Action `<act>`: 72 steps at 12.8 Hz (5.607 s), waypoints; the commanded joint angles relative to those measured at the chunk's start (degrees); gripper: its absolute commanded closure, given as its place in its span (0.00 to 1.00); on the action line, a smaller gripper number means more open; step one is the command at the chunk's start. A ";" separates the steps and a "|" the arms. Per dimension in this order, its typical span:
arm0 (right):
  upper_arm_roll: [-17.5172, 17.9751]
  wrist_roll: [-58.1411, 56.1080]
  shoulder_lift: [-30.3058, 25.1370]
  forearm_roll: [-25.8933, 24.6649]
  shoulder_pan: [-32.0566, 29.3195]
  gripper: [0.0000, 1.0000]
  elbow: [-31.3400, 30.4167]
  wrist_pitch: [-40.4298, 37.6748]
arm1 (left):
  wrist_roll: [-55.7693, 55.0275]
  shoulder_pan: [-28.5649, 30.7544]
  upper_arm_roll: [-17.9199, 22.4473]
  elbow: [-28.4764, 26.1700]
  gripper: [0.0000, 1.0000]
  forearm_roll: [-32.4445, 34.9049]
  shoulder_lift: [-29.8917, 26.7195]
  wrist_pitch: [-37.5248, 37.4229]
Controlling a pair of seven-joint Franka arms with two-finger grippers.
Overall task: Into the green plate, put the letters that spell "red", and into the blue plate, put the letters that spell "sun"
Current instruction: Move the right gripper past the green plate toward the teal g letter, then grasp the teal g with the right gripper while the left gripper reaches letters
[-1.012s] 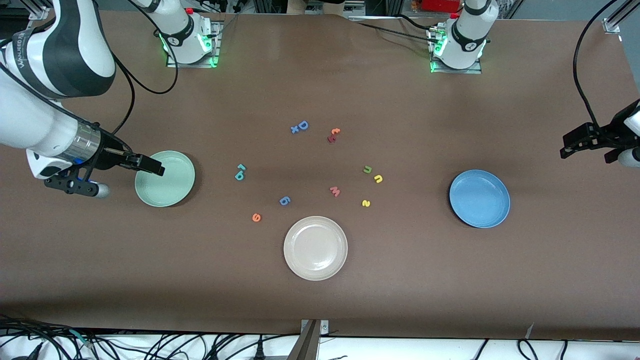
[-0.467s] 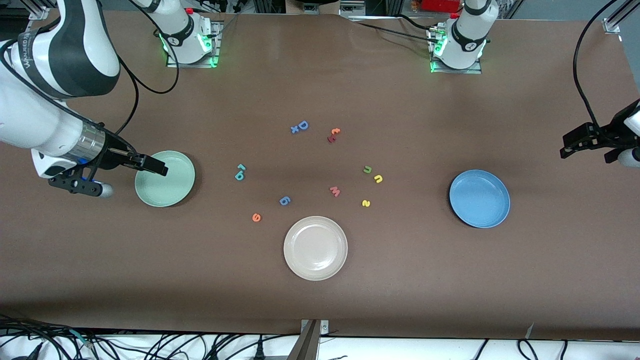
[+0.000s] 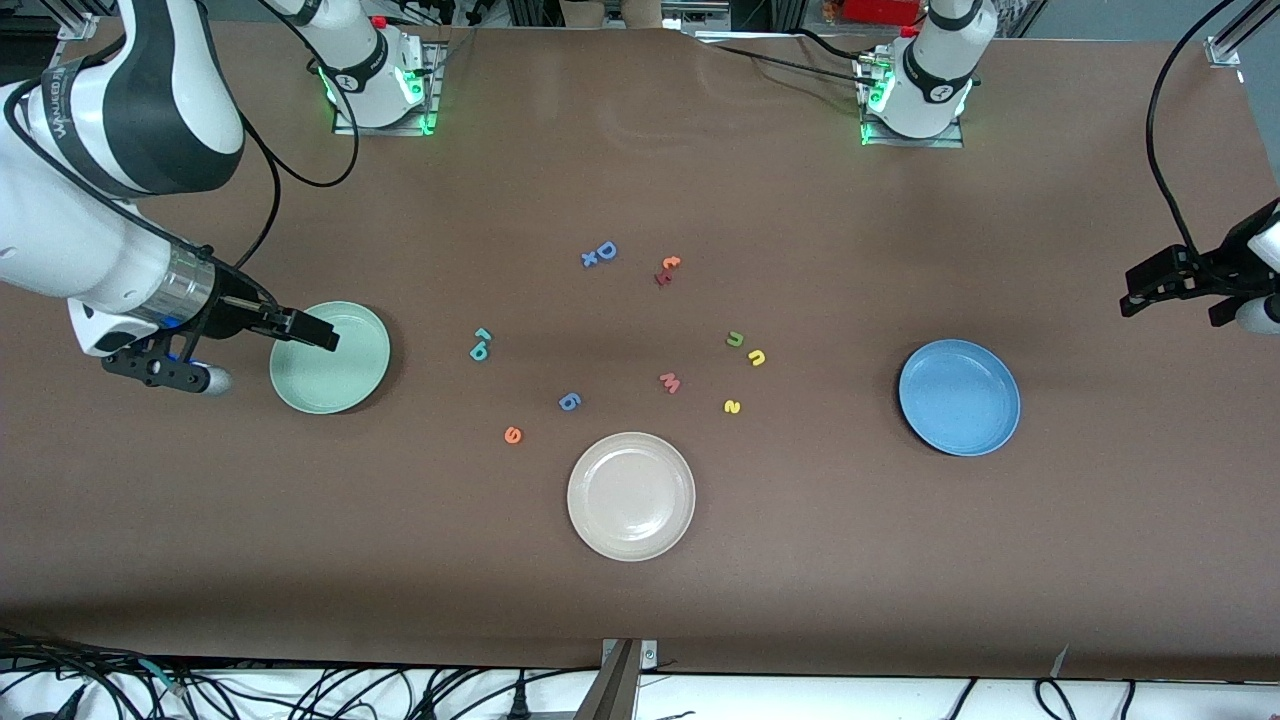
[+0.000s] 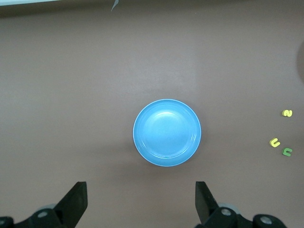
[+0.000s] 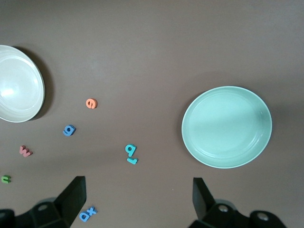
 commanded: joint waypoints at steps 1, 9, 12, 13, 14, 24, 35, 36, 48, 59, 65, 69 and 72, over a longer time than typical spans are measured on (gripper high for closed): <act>0.01 1.76 -0.82 -0.31 0.88 0.01 -1.00 0.86 | 0.29 0.41 -0.17 0.34 0.00 -0.90 -0.45 -0.87; 0.01 3.43 -0.82 -0.48 1.85 0.01 -1.79 1.92 | 0.29 0.41 -0.17 0.34 0.00 -0.90 -0.45 -1.14; 0.01 4.83 -0.82 -0.74 2.12 0.01 -1.79 2.09 | 0.29 0.41 -0.17 0.34 0.00 -1.33 -0.45 -1.14; 0.01 5.53 -0.82 -1.27 2.90 0.01 -1.79 2.18 | 0.29 0.50 -0.08 0.34 0.00 -2.03 -0.45 -1.14; 0.01 6.41 -0.82 -1.53 3.34 0.01 -1.79 2.53 | 0.29 0.50 -0.08 0.25 0.00 -2.04 -0.45 -1.22; 0.10 16.52 1.99 -1.89 11.16 0.01 -10.92 16.49 | 0.29 0.24 -0.08 0.34 0.00 -2.30 0.16 -1.31; 0.45 19.25 9.38 -1.62 15.82 0.01 -22.27 34.70 | -0.59 -4.07 -2.62 0.43 0.00 -8.81 13.68 2.36; 0.36 19.51 9.38 -1.62 15.83 0.01 -22.27 34.88 | -0.68 -4.94 -3.06 0.43 0.00 -8.72 15.09 4.03; 0.45 19.60 10.69 -1.62 16.00 0.01 -22.71 34.71 | -9.52 -14.51 -3.16 0.52 0.00 -15.04 27.76 14.77; 0.36 18.91 14.65 -1.80 16.44 0.01 -23.15 35.75 | -30.38 -19.01 -3.15 -4.47 0.00 -15.05 26.72 18.01; 0.36 19.08 15.96 -1.54 16.44 0.18 -23.24 36.72 | -30.56 -20.95 -3.24 -14.16 0.00 -14.96 20.65 25.58; 0.36 19.08 17.02 -1.54 16.44 0.19 -23.15 37.77 | -30.56 -21.29 -3.16 -14.25 0.00 -14.52 20.38 25.67; 0.36 19.08 17.29 -1.54 16.44 0.33 -23.15 38.39 | -30.56 -21.47 -3.15 -14.16 0.00 -14.52 20.47 25.76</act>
